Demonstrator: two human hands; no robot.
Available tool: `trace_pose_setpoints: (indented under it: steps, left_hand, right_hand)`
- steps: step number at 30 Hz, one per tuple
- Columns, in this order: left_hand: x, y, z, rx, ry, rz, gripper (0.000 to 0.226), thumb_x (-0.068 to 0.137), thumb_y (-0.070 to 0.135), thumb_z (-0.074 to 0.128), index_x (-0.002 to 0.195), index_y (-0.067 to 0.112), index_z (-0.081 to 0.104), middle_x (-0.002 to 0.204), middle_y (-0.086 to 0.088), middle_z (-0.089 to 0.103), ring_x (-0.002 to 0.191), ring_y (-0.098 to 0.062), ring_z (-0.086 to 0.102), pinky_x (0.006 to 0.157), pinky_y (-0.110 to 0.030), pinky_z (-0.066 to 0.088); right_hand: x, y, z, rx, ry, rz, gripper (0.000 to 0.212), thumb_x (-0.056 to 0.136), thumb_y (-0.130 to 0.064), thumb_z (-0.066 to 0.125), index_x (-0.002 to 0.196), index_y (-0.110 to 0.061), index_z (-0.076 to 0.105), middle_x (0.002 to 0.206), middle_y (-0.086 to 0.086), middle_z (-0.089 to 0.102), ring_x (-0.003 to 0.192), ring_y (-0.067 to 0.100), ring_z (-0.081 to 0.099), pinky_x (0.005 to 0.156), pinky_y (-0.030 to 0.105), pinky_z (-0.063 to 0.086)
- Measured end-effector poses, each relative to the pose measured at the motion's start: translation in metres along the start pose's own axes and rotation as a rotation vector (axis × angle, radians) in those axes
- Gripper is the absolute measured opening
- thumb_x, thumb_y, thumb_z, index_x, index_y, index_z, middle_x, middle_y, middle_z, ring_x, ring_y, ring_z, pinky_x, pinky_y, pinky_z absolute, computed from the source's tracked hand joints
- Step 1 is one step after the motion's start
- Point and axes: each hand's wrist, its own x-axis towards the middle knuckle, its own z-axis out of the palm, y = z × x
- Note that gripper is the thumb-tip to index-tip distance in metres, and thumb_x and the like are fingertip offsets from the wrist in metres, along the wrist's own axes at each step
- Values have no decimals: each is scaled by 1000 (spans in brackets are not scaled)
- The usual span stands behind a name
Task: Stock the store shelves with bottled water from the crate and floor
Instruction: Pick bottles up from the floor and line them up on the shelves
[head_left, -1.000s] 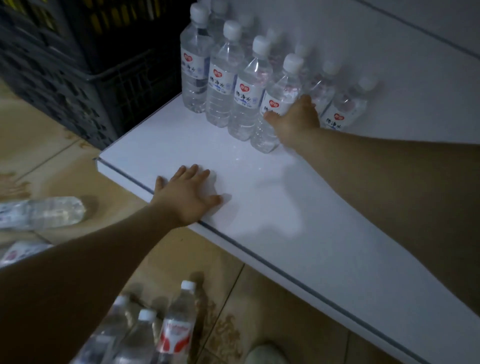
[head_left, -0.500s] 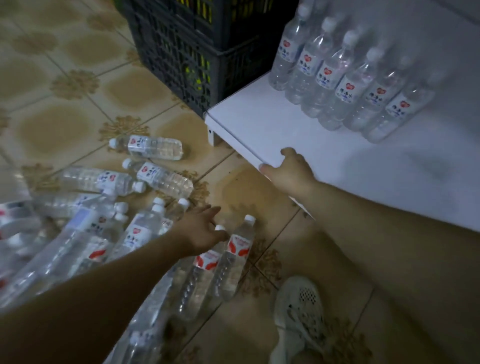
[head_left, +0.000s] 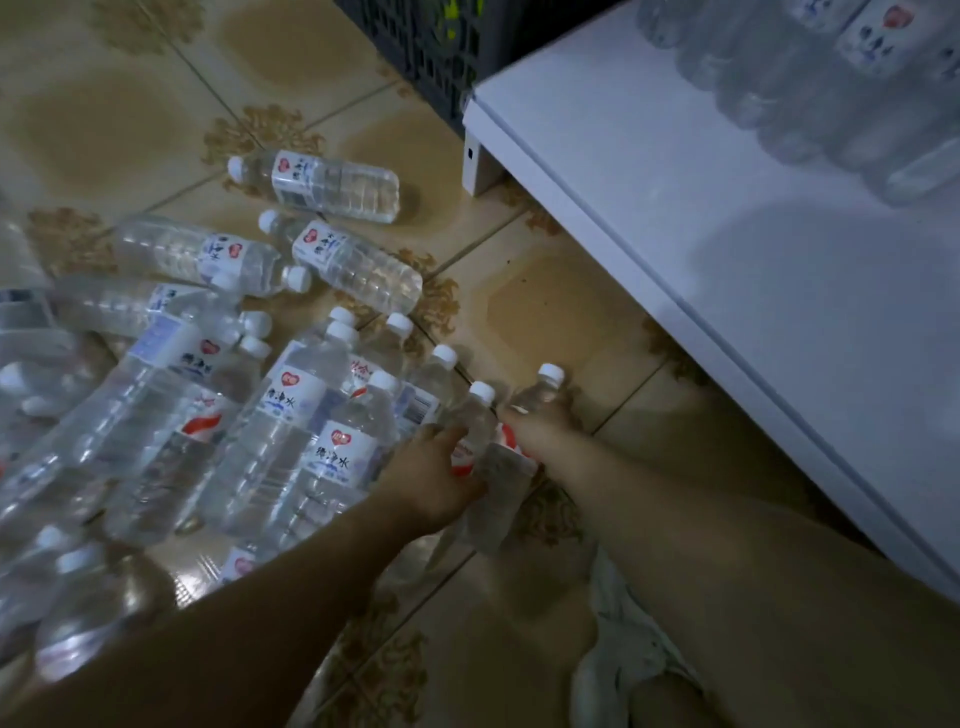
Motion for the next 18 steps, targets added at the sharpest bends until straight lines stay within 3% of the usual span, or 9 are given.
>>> trace_pose_setpoints:
  steps: [2, 4, 5, 7, 11, 13, 15, 17, 18]
  left_hand:
    - [6, -3, 3, 81, 9, -21, 73, 84, 44, 65, 147, 24, 33, 148, -6, 33, 134, -30, 32, 110, -42, 33]
    - [8, -1, 5, 79, 8, -43, 74, 84, 49, 64, 147, 25, 33, 148, -6, 31, 134, -31, 28, 110, -43, 32]
    - [6, 1, 3, 65, 1, -45, 74, 83, 50, 64, 146, 25, 34, 147, -7, 31, 134, -32, 29, 109, -42, 32]
    - [-2, 10, -2, 15, -67, -34, 75, 82, 48, 68, 145, 24, 36, 144, -8, 40, 129, -28, 39, 104, -38, 38]
    - [-34, 42, -25, -300, -220, 5, 76, 78, 24, 78, 141, 25, 35, 126, -3, 57, 105, -15, 55, 77, -19, 47]
    - [-52, 60, -46, -443, -177, 59, 71, 76, 12, 78, 135, 23, 40, 119, -1, 61, 106, -18, 60, 80, -28, 54]
    - [-77, 80, -76, -564, -177, 75, 64, 77, 5, 76, 130, 23, 44, 106, 1, 65, 94, -15, 65, 71, -29, 57]
    - [-105, 98, -107, -648, -224, 90, 59, 79, 5, 74, 128, 24, 47, 101, -3, 68, 88, -20, 68, 63, -31, 57]
    - [-119, 108, -121, -673, -251, 116, 61, 78, 5, 74, 130, 24, 48, 103, -7, 69, 91, -26, 69, 67, -37, 58]
  right_hand:
    - [1, 2, 4, 49, 34, 8, 58, 91, -26, 64, 138, -1, 41, 124, 17, 58, 110, 32, 60, 85, 30, 46]
    - [-6, 2, 4, 91, 26, -30, 67, 85, -27, 69, 140, -7, 37, 107, 12, 62, 86, 25, 65, 76, 31, 51]
    - [-11, 2, 2, 99, 33, -58, 76, 78, -32, 73, 141, -12, 35, 105, 10, 63, 82, 25, 66, 77, 34, 53]
    - [-25, -1, -9, 93, 53, -112, 87, 66, -39, 76, 140, -20, 34, 113, 10, 64, 93, 29, 66, 83, 41, 55]
    - [-74, -37, -46, 147, 73, -233, 57, 67, -40, 75, 119, -28, 54, 101, -6, 67, 92, 14, 66, 69, 28, 51]
    - [-110, -60, -66, 179, 113, -305, 35, 73, -37, 73, 104, -29, 61, 91, -10, 66, 86, 10, 65, 65, 25, 48]
    - [-154, -80, -87, 215, 128, -409, 20, 78, -37, 71, 96, -29, 64, 85, -12, 67, 83, 9, 67, 68, 27, 52]
    - [-200, -96, -107, 264, 130, -475, 17, 83, -41, 69, 97, -32, 65, 89, -10, 69, 85, 13, 68, 79, 37, 58]
    - [-223, -103, -117, 309, 126, -496, 22, 85, -39, 68, 106, -32, 63, 93, -8, 69, 86, 14, 69, 83, 41, 58]
